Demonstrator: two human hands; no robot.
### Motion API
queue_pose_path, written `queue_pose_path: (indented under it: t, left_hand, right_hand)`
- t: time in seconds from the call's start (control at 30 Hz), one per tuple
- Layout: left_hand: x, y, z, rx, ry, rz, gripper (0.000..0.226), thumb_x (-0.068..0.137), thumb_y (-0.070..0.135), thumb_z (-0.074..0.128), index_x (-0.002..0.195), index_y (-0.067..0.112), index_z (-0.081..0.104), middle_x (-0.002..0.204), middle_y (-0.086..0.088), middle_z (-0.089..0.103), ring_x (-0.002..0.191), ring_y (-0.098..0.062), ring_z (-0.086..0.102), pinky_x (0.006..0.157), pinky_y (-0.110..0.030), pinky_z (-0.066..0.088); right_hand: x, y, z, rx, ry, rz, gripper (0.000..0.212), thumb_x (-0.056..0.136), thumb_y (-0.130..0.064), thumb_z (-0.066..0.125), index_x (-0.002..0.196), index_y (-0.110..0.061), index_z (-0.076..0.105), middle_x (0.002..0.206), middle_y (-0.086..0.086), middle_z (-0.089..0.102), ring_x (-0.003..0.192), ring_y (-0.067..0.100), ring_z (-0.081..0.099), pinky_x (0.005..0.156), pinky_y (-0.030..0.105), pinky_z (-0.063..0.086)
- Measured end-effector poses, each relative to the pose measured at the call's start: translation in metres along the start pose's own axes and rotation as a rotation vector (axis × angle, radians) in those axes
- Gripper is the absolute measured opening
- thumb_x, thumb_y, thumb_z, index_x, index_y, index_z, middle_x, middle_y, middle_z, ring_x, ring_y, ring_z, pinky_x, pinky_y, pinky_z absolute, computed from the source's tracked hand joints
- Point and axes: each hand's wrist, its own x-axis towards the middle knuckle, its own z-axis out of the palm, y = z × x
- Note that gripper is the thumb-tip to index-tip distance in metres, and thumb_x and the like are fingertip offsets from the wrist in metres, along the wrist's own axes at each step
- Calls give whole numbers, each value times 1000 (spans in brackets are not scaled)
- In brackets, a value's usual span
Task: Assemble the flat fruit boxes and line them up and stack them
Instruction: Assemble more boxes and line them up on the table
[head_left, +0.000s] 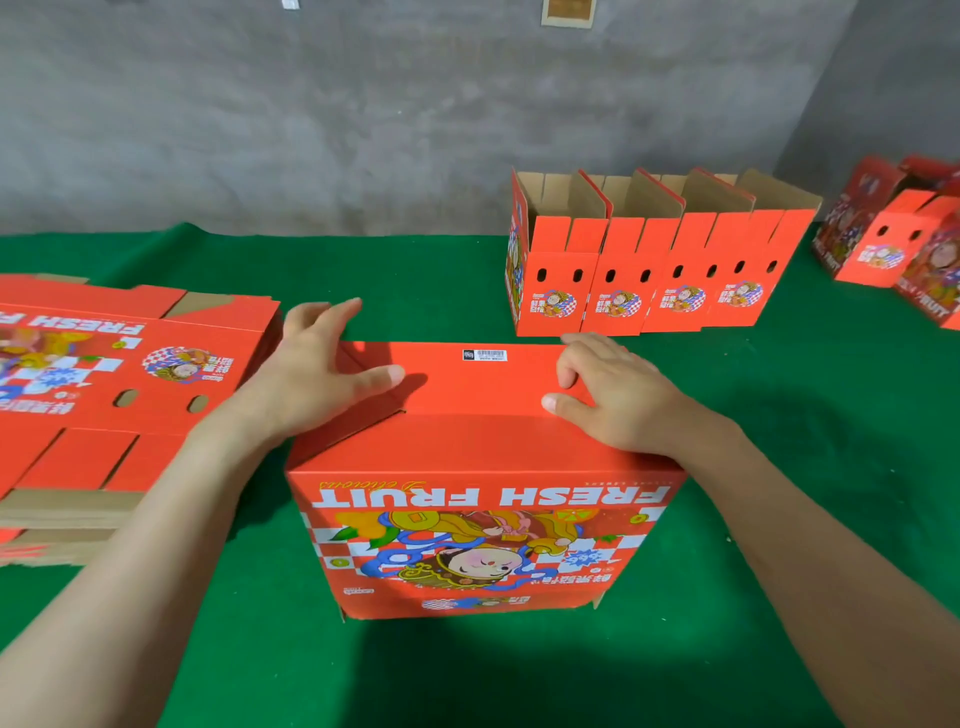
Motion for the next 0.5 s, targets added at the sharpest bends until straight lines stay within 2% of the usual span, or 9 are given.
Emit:
queue_pose_path:
  t: [0.1, 0.17, 0.23, 0.27, 0.3, 0.37, 0.43, 0.47, 0.5]
  left_hand:
    - [-4, -10, 5, 64, -54, -117, 82, 82, 52, 62, 150, 27, 24, 151, -10, 34, 137, -25, 35, 108, -29, 26]
    - [-4, -13, 5, 26, -71, -175, 78, 83, 57, 58, 149, 33, 24, 147, -10, 42, 134, -27, 41, 107, -31, 29]
    - [-4, -15, 3, 24, -65, -185, 76, 82, 59, 58, 147, 33, 28, 144, -10, 45, 131, -28, 44, 105, -33, 31]
    - [-4, -15, 2, 29, -57, -187, 74, 82, 59, 58, 145, 32, 31, 142, -11, 48, 128, -29, 46, 104, -33, 33]
    - [-4, -14, 2, 35, -47, -188, 73, 81, 59, 58, 143, 30, 34, 139, -12, 50, 125, -29, 48, 101, -33, 34]
    - [-5, -13, 2, 23, -24, -190, 70, 80, 58, 60, 139, 26, 38, 133, -12, 54, 120, -29, 51, 94, -31, 35]
    - [-7, -12, 2, -2, 7, -185, 68, 80, 55, 63, 136, 23, 42, 130, -12, 55, 117, -28, 52, 88, -28, 33]
    - [-8, -11, 3, -3, 29, -175, 66, 81, 53, 64, 135, 21, 43, 128, -12, 56, 117, -28, 52, 85, -27, 32]
    - [-10, -10, 2, 3, 59, -158, 64, 81, 51, 64, 133, 19, 44, 124, -12, 57, 116, -28, 52, 84, -26, 31]
  right_hand:
    - [1, 2, 0, 248, 100, -35, 14, 90, -23, 63, 89, -13, 54, 119, 9, 58, 123, 19, 46, 100, 24, 33]
    - [0, 3, -2, 587, 214, -38, 3, 90, -11, 62, 92, -9, 62, 107, 6, 64, 108, 14, 55, 90, 10, 35]
    - [-2, 11, -1, 953, 432, 31, 10, 94, -7, 55, 100, -13, 61, 99, -5, 62, 96, 6, 58, 88, 12, 38]
    - [-2, 16, 2, 1095, 537, 125, 12, 97, -8, 51, 103, -13, 61, 97, -6, 62, 94, 7, 58, 88, 17, 41]
    - [-4, 22, 7, 1185, 567, 253, 14, 98, -10, 48, 104, -9, 61, 99, -2, 62, 94, 11, 58, 86, 23, 44]
    - [-14, 33, 26, 1227, 345, 444, 25, 100, -11, 40, 92, 4, 58, 85, 5, 65, 76, 16, 59, 71, 28, 45]
    - [-33, 39, 49, 1168, 3, 525, 32, 101, -12, 34, 81, -5, 58, 68, 1, 68, 64, 13, 62, 69, 30, 48]
    - [-41, 42, 55, 1116, -84, 537, 34, 103, -14, 33, 82, -10, 60, 69, 0, 69, 66, 13, 64, 72, 33, 50]
    - [-44, 46, 57, 1071, -98, 534, 36, 104, -16, 32, 83, -11, 61, 69, -3, 71, 66, 11, 66, 71, 33, 51]
